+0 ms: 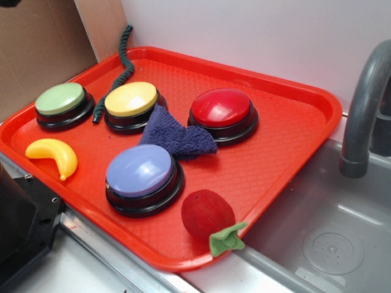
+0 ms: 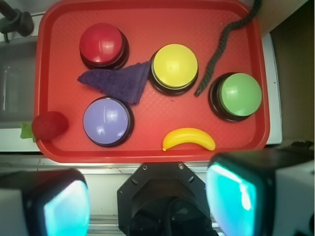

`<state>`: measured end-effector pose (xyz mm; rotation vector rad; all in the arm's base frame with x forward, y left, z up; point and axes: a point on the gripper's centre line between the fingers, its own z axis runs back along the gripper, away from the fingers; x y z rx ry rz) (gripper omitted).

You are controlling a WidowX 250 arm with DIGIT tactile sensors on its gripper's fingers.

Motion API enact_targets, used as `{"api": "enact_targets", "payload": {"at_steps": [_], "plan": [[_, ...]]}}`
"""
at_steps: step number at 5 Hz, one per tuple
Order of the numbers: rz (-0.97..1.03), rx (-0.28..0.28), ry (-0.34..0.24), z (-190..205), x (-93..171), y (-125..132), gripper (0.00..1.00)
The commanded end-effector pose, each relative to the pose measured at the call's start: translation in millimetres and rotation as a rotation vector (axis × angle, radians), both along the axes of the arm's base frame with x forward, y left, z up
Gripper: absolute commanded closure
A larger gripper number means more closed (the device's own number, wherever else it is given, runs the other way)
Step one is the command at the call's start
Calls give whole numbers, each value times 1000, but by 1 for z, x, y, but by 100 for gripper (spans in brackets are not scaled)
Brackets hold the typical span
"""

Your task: Push the green button.

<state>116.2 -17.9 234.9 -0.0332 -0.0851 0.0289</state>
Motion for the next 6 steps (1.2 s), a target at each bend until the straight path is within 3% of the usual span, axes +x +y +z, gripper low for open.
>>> {"api": "enact_targets", "payload": {"at_steps": [1, 2, 3, 4, 5, 6], "plan": [[0, 0, 0, 0, 0, 0, 0], [205, -23, 59, -27, 35, 49, 0], [404, -12, 68, -53, 74, 89, 0], [637, 43, 58, -81, 82, 110, 0], [805, 37, -40, -111, 75, 137, 0], [893, 94, -84, -130, 62, 158, 0]]}}
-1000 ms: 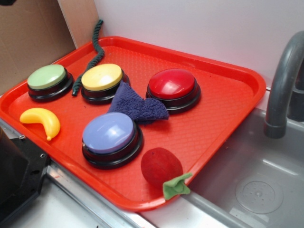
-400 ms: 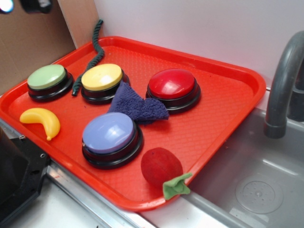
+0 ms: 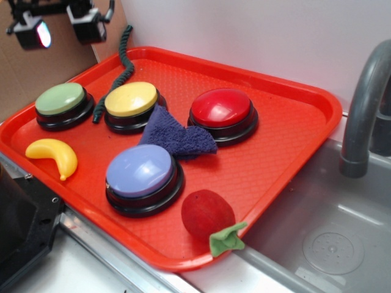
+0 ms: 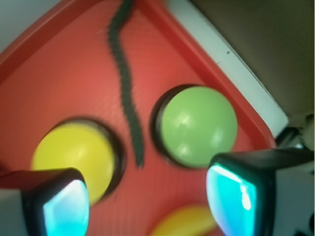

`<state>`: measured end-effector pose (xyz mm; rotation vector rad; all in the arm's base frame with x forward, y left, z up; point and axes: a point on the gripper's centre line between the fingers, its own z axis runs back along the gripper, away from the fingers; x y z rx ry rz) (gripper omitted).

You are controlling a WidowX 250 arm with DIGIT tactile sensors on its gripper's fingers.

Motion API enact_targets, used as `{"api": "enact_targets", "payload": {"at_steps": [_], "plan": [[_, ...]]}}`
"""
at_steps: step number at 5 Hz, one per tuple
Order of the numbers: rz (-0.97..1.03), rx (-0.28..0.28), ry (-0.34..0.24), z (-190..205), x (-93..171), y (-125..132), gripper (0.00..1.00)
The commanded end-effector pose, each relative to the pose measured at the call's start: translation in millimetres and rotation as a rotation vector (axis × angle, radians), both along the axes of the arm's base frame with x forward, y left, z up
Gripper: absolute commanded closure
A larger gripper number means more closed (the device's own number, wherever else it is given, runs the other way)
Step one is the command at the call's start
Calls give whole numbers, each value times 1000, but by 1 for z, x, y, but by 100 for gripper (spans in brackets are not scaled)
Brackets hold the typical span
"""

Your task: Push the green button.

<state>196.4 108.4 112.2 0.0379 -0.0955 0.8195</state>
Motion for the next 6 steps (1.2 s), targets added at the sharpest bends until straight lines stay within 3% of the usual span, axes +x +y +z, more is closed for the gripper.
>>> {"api": "enact_targets", "payload": {"at_steps": [1, 2, 3, 6], "plan": [[123, 46, -29, -18, -27, 48, 0], [143, 15, -35, -31, -21, 53, 0], [165, 9, 12, -47, -18, 58, 0], [164, 56, 72, -56, -12, 49, 0]]}}
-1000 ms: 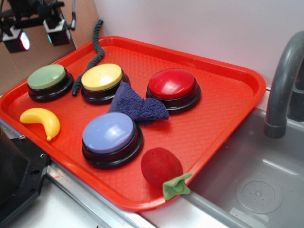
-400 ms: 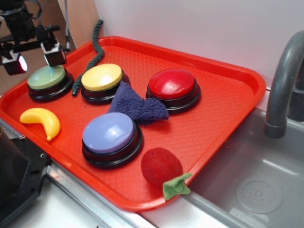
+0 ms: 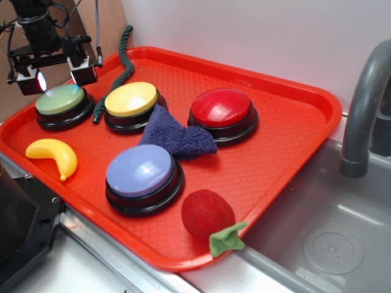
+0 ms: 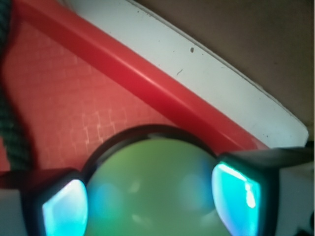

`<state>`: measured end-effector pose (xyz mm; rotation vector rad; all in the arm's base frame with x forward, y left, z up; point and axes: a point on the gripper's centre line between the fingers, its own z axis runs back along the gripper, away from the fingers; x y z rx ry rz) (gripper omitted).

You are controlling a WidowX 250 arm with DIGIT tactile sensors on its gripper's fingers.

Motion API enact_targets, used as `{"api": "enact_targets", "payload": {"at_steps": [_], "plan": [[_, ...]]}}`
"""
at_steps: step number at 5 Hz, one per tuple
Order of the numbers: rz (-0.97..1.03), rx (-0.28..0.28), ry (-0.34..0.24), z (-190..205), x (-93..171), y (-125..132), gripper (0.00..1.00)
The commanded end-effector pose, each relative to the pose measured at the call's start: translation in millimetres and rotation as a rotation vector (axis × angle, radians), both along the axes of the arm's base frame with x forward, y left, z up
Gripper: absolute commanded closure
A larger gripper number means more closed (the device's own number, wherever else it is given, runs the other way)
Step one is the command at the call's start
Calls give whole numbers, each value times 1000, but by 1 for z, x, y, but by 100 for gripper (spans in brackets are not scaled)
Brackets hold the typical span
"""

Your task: Push the green button.

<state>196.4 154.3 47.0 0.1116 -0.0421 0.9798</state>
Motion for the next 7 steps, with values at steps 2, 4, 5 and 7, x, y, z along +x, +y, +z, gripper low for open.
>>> {"api": "enact_targets", "payload": {"at_steps": [2, 4, 5, 7], "plan": [[-30, 29, -27, 33, -19, -1, 0], [-55, 67, -41, 37, -23, 1, 0], [-64, 80, -51, 36, -24, 2, 0], [-93, 93, -71, 34, -24, 8, 0]]}}
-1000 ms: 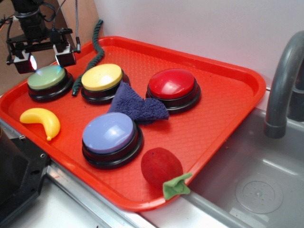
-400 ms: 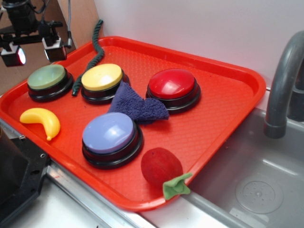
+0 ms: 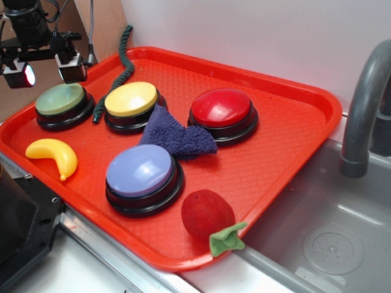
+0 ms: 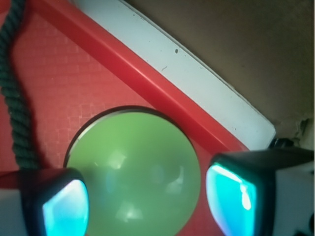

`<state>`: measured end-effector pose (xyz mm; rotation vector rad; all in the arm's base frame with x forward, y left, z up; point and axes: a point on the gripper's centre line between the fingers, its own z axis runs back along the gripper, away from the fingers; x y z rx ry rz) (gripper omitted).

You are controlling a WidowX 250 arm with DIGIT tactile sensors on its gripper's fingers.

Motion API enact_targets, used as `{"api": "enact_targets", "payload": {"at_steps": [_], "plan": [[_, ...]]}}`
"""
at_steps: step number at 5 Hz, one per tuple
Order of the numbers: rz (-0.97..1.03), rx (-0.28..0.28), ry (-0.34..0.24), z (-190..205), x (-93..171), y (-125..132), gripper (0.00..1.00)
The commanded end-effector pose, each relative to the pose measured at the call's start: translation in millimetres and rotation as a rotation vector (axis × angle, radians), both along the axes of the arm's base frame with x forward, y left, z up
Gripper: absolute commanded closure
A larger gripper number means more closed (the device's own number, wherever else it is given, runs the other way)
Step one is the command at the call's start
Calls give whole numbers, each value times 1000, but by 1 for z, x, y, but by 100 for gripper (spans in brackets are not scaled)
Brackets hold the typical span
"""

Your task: Push the green button.

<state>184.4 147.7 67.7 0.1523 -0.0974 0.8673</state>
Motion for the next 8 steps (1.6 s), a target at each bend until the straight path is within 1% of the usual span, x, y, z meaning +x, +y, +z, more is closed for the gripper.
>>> {"api": "enact_targets", "payload": {"at_steps": [1, 2, 3, 4, 6, 7, 8], "plan": [[32, -2, -45, 15, -12, 11, 0], [75, -65, -3, 17, -12, 7, 0], [117, -98, -3, 67, -4, -21, 0], [115, -98, -17, 92, 0, -25, 0], [98, -93, -54, 106, 0, -30, 0], [92, -93, -61, 111, 0, -32, 0], [45, -80, -95, 115, 0, -38, 0]]}}
